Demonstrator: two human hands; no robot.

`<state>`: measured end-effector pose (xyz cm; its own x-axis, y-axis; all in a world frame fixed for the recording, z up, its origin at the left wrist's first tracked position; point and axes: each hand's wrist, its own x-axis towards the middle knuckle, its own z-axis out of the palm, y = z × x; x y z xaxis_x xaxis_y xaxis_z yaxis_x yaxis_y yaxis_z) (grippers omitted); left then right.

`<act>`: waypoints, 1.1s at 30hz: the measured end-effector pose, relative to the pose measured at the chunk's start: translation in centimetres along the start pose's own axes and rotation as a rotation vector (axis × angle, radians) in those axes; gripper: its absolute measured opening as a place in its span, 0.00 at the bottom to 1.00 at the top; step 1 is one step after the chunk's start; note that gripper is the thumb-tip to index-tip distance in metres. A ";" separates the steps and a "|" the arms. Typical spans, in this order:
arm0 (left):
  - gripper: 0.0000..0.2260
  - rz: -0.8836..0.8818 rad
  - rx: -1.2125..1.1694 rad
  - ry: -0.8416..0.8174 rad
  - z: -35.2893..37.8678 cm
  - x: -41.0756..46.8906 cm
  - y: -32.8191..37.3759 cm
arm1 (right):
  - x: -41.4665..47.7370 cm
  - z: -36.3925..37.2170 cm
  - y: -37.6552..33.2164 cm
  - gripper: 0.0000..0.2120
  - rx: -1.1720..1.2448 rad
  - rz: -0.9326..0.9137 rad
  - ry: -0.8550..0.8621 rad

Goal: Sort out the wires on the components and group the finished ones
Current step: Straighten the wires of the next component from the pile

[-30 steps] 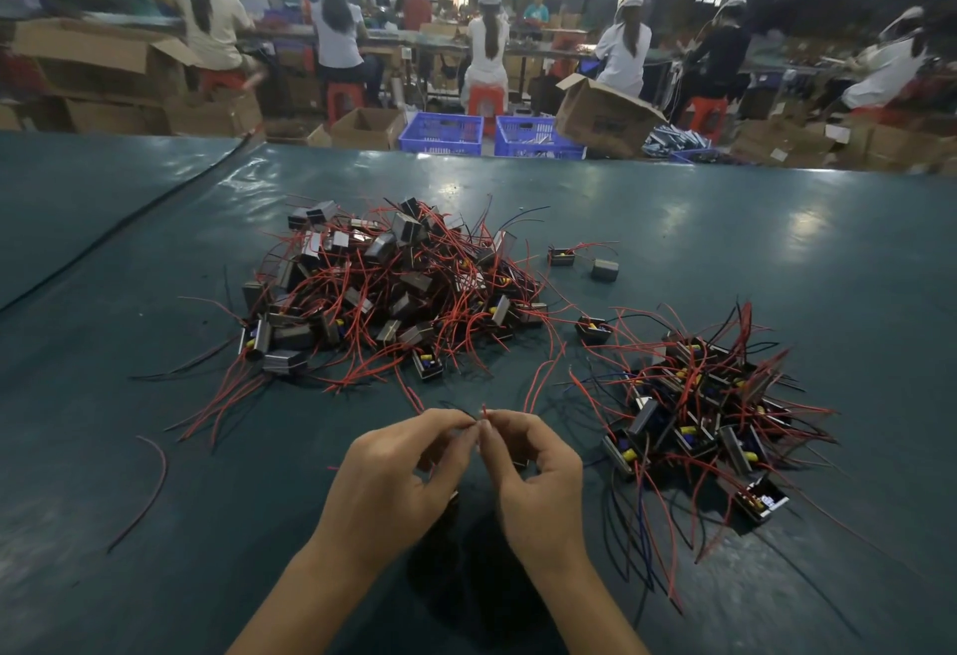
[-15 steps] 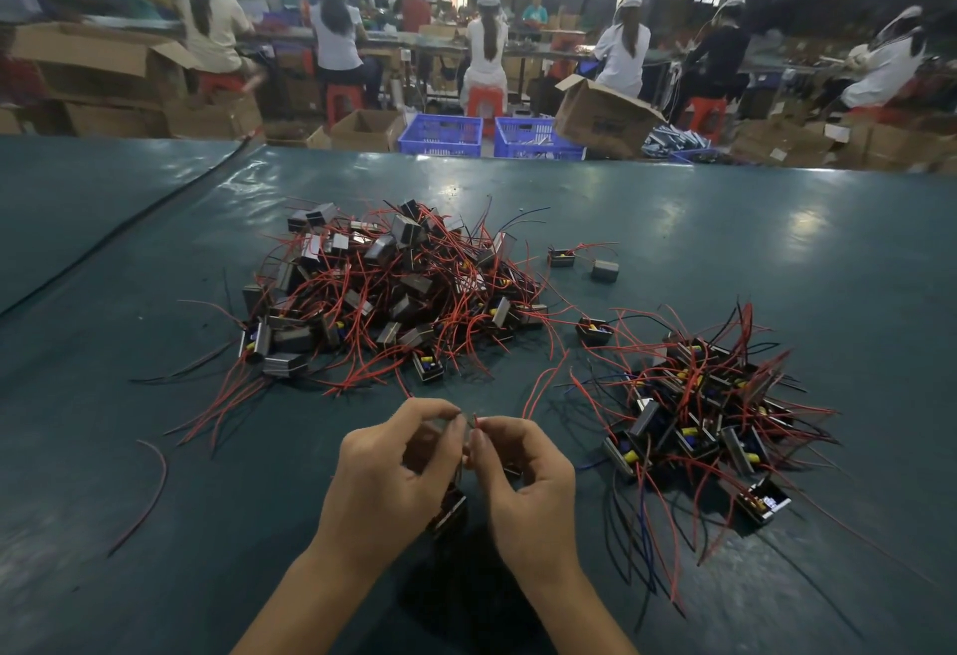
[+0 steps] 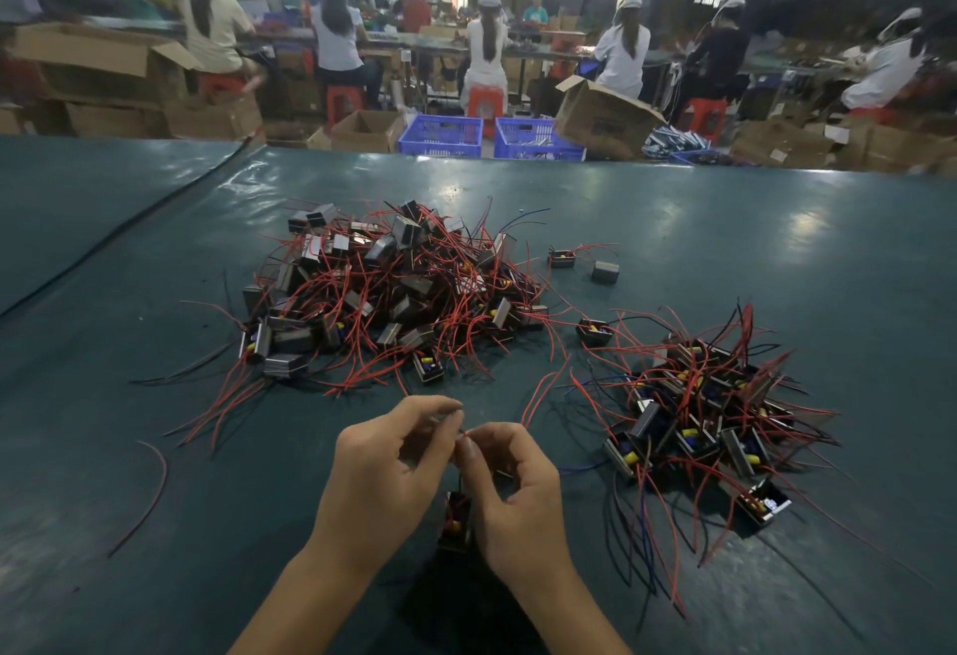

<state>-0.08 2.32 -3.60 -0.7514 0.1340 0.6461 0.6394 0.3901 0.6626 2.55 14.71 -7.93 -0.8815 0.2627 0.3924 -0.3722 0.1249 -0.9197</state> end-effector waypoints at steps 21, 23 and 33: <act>0.04 0.173 -0.057 -0.126 -0.8 0.5 0.0 | -0.1 0.1 -1.3 0.08 0.161 0.066 0.036; 0.04 0.183 -0.058 -0.124 -0.9 0.6 0.0 | -0.1 -0.1 -1.3 0.09 0.139 0.051 0.025; 0.04 -0.038 -0.228 -0.171 -1.2 1.0 0.4 | 0.0 -0.6 -1.6 0.04 0.120 0.022 -0.038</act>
<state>-0.40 1.53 -2.26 -0.7795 0.2823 0.5592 0.6162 0.1852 0.7655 3.29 15.05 -6.46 -0.8991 0.2278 0.3737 -0.3831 0.0033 -0.9237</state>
